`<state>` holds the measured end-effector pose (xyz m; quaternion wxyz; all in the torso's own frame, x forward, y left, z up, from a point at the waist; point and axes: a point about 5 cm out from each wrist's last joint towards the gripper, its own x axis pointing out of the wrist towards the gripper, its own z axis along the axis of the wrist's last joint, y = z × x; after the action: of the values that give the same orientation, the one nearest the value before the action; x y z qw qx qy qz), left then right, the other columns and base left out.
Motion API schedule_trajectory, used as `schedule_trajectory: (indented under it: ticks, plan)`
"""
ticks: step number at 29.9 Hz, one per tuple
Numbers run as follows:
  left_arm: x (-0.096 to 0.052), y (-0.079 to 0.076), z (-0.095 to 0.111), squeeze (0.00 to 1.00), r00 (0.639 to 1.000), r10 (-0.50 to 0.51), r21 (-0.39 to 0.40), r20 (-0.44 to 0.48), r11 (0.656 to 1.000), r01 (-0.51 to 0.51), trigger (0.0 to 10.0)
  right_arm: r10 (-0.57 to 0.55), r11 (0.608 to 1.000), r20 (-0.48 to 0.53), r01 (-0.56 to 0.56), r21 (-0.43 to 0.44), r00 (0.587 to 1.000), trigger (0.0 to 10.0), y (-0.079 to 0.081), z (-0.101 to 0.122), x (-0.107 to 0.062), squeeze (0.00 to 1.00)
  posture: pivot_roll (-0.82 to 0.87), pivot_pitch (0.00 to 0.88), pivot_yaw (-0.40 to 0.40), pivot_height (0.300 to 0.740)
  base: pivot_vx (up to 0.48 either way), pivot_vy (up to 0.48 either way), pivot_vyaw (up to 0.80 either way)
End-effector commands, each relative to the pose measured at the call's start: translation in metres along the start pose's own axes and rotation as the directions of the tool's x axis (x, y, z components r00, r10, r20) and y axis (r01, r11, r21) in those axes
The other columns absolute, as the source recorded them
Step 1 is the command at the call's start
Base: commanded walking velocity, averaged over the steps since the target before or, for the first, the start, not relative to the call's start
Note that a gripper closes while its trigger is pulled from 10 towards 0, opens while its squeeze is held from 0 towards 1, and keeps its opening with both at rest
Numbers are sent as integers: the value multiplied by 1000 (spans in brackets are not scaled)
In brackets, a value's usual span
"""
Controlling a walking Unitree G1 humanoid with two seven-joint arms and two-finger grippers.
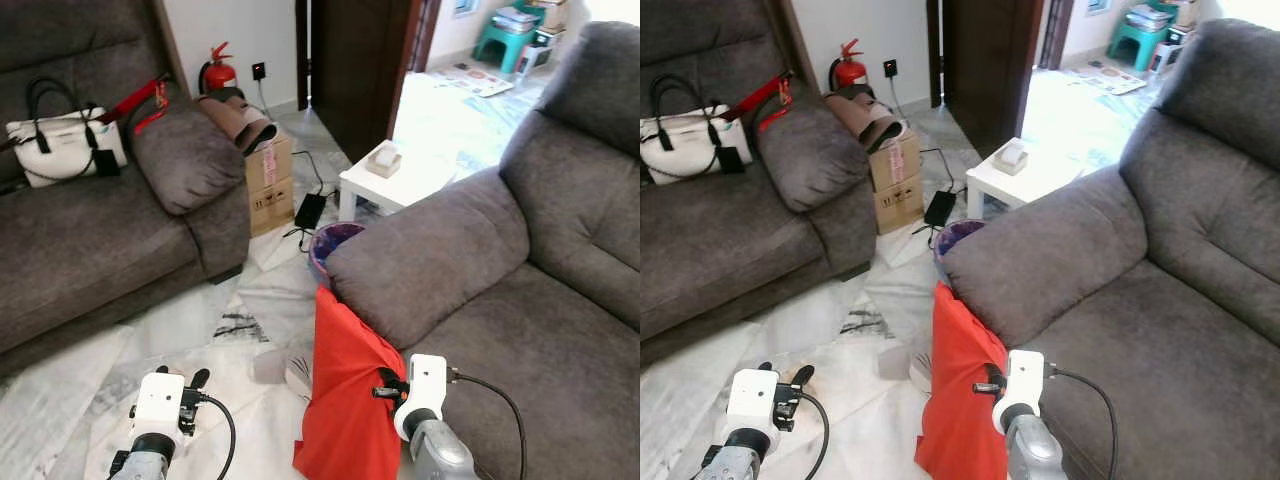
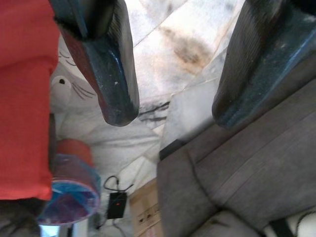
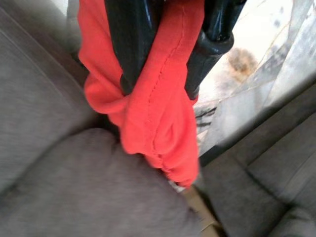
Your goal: Move the pillow to the sofa from floor
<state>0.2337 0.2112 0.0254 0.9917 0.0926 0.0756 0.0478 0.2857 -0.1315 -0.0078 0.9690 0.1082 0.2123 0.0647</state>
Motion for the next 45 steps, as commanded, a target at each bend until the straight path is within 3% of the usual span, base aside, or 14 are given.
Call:
schedule_trajectory:
  ticks: [1, 21, 30, 31, 33, 34, 36, 38, 40, 41, 42, 43, 44, 45]
  plan:
    - [-3, 1, -6, 0, 1000, 0, -7, -24, 1000, 0, 10000, -9, 1000, 93, 10, -9, 996, 10000, -4, 20, 4, 0, 159, 122, 13, 740, 0, 0, -800]
    - [-3, 1, -7, 0, 1000, 1, 1, -23, 1000, -1, 10000, -35, 999, 89, 37, -14, 995, 10000, -9, 19, 3, 0, 160, 119, 13, 740, 0, 0, -800]
    - [-2, 3, -9, 0, 994, -87, 27, -61, 996, 89, 10000, 69, 996, 63, -66, -58, 996, 10000, -2, 18, 3, 0, 154, 120, 15, 740, 0, 0, -800]
    - [-3, 0, -11, 0, 972, -211, 46, -106, 975, 216, 10000, 213, 967, 21, -207, -150, 977, 10000, 7, 15, 2, 0, 151, 120, 14, 740, 0, 0, -650]
    - [-4, -1, -12, 0, 960, -251, 57, -122, 964, 259, 10000, 260, 951, 6, -255, -176, 966, 10000, 11, 14, 2, 0, 151, 120, 14, 740, 0, 0, -650]
    - [-8, 1, -15, 0, 924, -343, 99, -168, 927, 362, 10000, 385, 892, -37, -382, -241, 922, 10000, 17, 12, -1, 0, 149, 119, 15, 740, 0, 0, 0]
    - [-8, 1, -15, 0, 924, -343, 99, -168, 927, 362, 10000, 385, 892, -37, -382, -241, 922, 10000, 17, 12, -1, 0, 149, 119, 15, 740, 0, 0, 0]
    - [-19, 9, -19, 0, 817, -507, 170, -274, 811, 560, 10000, 573, 754, -133, -584, -300, 809, 10000, 22, 12, -8, 0, 145, 119, 16, 740, 0, 0, 0]
    - [-23, 15, -18, 0, 764, -557, 210, -327, 745, 633, 10000, 648, 662, -201, -673, -330, 735, 10000, 23, 12, -12, 0, 145, 118, 17, 740, 0, 0, 0]
    - [-23, 15, -18, 0, 764, -557, 210, -327, 745, 633, 10000, 648, 662, -201, -673, -330, 735, 10000, 23, 12, -12, 0, 145, 118, 17, 740, 0, 0, 0]
    - [-22, 19, -13, 0, 741, -576, 238, -345, 710, 663, 10000, 695, 563, -289, -748, -351, 659, 10000, 21, 10, -16, 0, 143, 117, 17, 740, 0, 0, 0]
    - [-22, 19, -13, 0, 741, -576, 238, -345, 710, 663, 10000, 695, 563, -289, -748, -351, 659, 10000, 21, 10, -16, 0, 143, 117, 17, 740, 0, 0, 0]
    - [-22, 20, -9, 0, 723, -596, 240, -350, 689, 684, 10000, 708, 503, -348, -785, -362, 615, 10000, 20, 8, -19, 0, 142, 115, 17, 740, 0, 0, 0]
    - [-22, 20, -9, 0, 723, -596, 240, -350, 689, 684, 10000, 708, 503, -348, -785, -362, 615, 10000, 20, 8, -19, 0, 142, 115, 17, 740, 0, 0, 0]
